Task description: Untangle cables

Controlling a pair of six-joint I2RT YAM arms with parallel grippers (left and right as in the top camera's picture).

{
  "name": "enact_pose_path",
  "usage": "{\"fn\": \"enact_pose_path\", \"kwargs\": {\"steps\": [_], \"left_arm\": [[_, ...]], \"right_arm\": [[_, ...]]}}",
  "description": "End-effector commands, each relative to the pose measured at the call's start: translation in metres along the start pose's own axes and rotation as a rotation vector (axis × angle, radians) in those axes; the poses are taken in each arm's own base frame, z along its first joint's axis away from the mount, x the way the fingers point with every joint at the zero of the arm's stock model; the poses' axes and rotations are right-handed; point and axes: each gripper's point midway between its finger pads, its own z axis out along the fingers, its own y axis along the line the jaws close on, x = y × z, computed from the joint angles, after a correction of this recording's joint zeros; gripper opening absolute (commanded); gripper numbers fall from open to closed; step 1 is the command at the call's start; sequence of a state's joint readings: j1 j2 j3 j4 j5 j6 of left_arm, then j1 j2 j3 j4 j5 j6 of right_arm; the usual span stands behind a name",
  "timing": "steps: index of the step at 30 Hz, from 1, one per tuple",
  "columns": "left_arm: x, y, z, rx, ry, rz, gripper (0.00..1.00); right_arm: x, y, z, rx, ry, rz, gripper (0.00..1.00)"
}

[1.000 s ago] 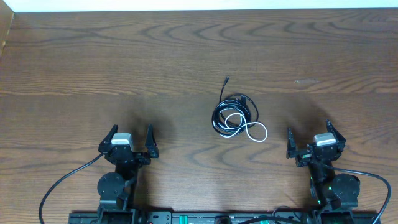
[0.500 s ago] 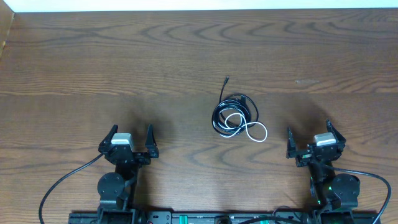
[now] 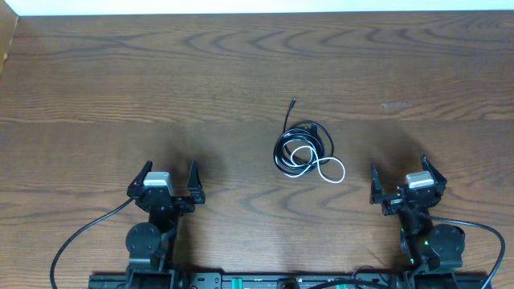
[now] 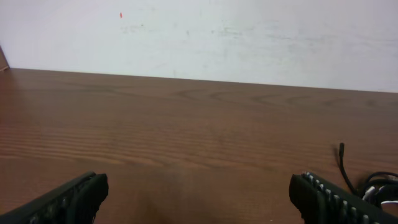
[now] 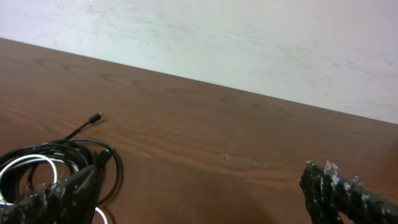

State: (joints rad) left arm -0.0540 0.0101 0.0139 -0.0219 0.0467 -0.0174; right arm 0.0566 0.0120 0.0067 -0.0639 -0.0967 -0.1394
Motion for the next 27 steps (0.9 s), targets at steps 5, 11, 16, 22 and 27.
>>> {"fn": "enact_pose_path", "kwargs": {"steps": [5,11,16,22,27], "left_arm": [[0.007,0.003,-0.004,-0.022,0.102,-0.059,0.99],[-0.004,0.001,-0.006,-0.043,0.306,-0.068,0.99],[-0.011,-0.008,-0.003,-0.025,0.565,-0.080,0.99],[-0.009,-0.014,-0.022,-0.086,0.908,-0.199,0.99],[-0.015,-0.014,-0.028,-0.118,0.975,-0.235,0.98]], "right_arm": [[0.005,-0.008,-0.001,0.044,0.055,0.087,0.99],[0.001,-0.009,0.001,0.029,0.204,0.099,0.99],[-0.003,-0.009,0.009,0.018,0.383,0.191,0.99],[-0.010,-0.008,0.007,-0.008,0.687,0.212,0.99],[-0.041,0.006,0.016,-0.114,0.691,0.252,0.99]]}}
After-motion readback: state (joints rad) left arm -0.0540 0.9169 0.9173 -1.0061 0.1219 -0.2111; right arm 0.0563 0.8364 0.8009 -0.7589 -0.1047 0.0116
